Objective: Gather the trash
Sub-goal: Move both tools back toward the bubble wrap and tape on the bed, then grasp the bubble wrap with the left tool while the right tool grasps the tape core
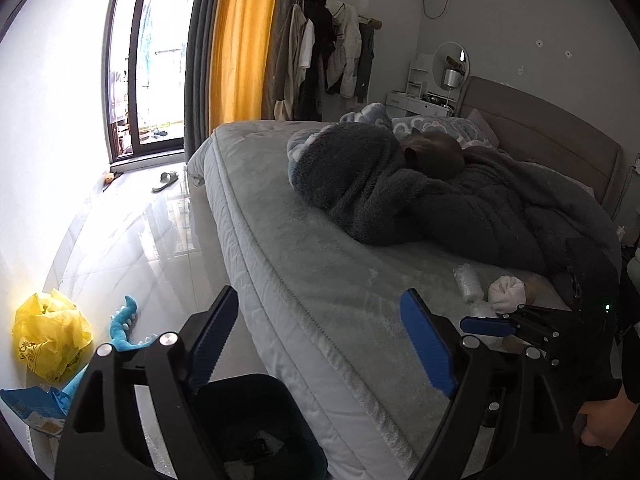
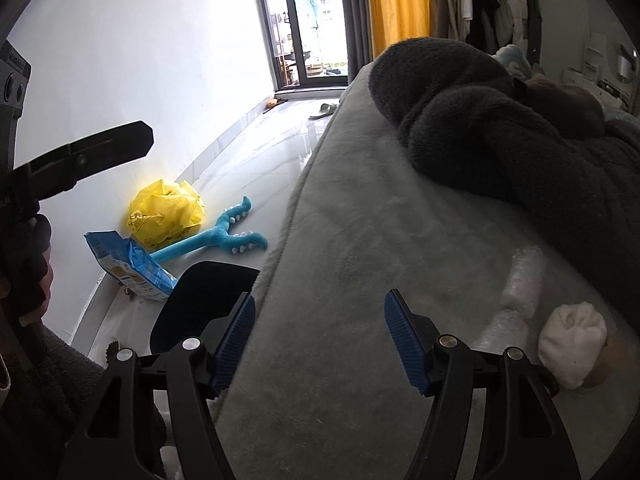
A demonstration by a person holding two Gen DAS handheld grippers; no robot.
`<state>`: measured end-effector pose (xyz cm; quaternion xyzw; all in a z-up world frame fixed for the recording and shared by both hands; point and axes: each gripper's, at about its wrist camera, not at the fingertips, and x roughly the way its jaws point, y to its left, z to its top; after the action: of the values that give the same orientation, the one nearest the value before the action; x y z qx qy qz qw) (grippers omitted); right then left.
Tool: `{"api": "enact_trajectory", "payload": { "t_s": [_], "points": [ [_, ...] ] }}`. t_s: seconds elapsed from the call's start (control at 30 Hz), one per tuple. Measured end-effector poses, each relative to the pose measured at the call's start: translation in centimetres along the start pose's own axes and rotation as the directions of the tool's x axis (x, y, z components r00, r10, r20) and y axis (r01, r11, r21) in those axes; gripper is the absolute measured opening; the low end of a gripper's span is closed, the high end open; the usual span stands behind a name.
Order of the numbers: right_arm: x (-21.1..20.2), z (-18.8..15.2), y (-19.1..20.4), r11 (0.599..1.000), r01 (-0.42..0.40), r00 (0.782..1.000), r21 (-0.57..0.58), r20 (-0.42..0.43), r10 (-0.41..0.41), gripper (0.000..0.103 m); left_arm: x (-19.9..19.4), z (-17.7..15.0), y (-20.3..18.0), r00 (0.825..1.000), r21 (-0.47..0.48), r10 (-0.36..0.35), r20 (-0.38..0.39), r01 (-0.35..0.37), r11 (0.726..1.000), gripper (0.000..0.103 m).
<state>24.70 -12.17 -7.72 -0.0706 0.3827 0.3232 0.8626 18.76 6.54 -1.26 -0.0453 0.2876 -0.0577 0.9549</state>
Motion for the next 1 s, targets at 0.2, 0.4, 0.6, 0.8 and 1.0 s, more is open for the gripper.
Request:
{"api": "enact_trajectory", "payload": {
  "t_s": [0.2,0.4,0.6,0.8,1.0],
  "points": [
    [-1.7,-1.4,-2.6,0.998,0.045,0.999,0.041,0.014,-0.045,0.068,2.1,-0.1,-3.1,0.997,0.014,-0.059,-0.040,0.060,0.998,0.085],
    [-3.0,-2.6,-4.6,0.994,0.086,0.996,0.069,0.016,-0.087,0.068,4.6,-0.5,-6.0,0.989,0.045,-0.117,-0.092,0.121,0.992,0.085],
    [-4.2,-4.1,-6.2,0.988,0.118,0.993,0.097,0.020,-0.120,0.068,6.3,-0.6,-8.0,0.983,0.084,-0.137,-0.119,0.148,0.985,0.085],
    [-5.1,-5.3,-8.1,0.981,0.140,0.990,0.132,0.015,-0.143,0.068,8.4,-0.8,-9.8,0.966,0.081,-0.192,-0.176,0.208,0.975,0.085],
    [-5.4,-6.3,-9.5,0.976,0.141,0.990,0.167,0.006,-0.144,0.068,9.8,-1.3,-11.5,0.938,0.048,-0.262,-0.228,0.279,0.959,0.085]
  ]
}}
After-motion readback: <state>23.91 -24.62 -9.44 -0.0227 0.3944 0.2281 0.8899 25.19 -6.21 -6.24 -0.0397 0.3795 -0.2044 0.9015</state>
